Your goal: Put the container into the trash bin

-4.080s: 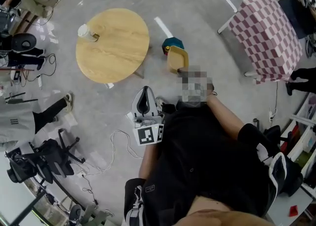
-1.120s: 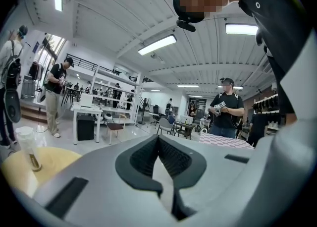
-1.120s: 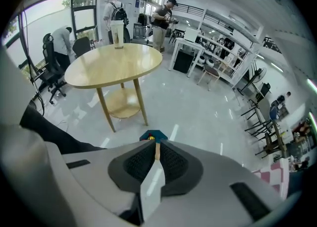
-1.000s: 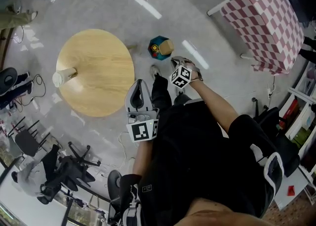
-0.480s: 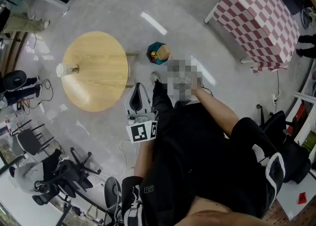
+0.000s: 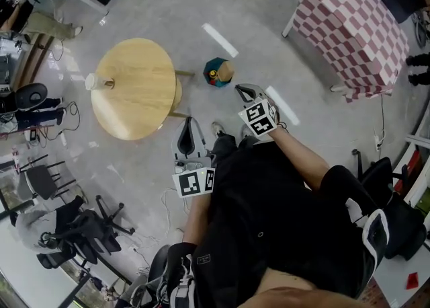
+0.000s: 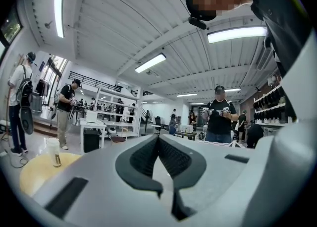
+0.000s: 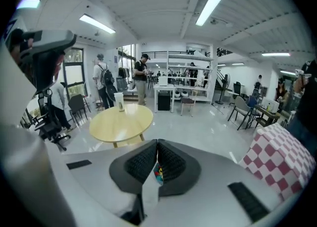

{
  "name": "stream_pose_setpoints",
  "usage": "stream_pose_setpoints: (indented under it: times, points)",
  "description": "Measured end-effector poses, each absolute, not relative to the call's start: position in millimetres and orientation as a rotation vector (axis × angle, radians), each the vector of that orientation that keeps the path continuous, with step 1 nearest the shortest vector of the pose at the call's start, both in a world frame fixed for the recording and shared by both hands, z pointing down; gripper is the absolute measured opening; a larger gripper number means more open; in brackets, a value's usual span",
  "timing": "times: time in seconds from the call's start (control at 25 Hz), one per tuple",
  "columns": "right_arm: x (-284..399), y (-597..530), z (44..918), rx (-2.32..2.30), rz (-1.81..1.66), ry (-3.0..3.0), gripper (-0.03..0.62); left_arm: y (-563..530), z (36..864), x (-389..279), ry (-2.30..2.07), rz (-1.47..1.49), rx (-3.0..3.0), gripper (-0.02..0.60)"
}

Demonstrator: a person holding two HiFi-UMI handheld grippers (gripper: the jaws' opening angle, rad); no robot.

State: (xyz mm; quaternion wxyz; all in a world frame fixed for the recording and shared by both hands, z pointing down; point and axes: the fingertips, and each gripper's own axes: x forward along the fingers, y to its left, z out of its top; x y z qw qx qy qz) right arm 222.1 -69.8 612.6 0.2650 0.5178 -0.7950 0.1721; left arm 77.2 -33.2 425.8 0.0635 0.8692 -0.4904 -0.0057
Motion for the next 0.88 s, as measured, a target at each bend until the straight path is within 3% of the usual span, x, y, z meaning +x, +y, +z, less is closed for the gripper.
stream_pose_setpoints:
  times: [0.88]
  points:
    - [143, -25, 494, 1.559, 0.334, -2.394, 0.028, -18, 431, 25, -1.418, -0.058, 2.622, 0.008]
